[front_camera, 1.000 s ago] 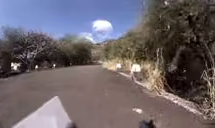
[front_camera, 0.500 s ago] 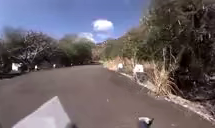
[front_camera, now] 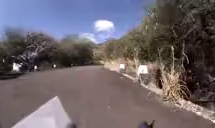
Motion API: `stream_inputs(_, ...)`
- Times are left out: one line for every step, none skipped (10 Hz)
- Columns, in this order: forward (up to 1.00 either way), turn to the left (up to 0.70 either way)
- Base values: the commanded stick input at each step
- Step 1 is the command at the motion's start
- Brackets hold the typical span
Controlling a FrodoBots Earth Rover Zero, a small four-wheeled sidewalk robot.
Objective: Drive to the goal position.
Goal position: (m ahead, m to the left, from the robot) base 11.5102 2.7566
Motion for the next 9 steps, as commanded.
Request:
stream_inputs(0.50,0.00)
stream_inputs(0.50,0.00)
stream_inputs(0.50,0.00)
stream_inputs(0.50,0.00)
stream_inputs(0.50,0.00)
stream_inputs(0.50,0.00)
stream_inputs(0.50,0.00)
stream_inputs(0.50,0.00)
stream_inputs(0.50,0.00)
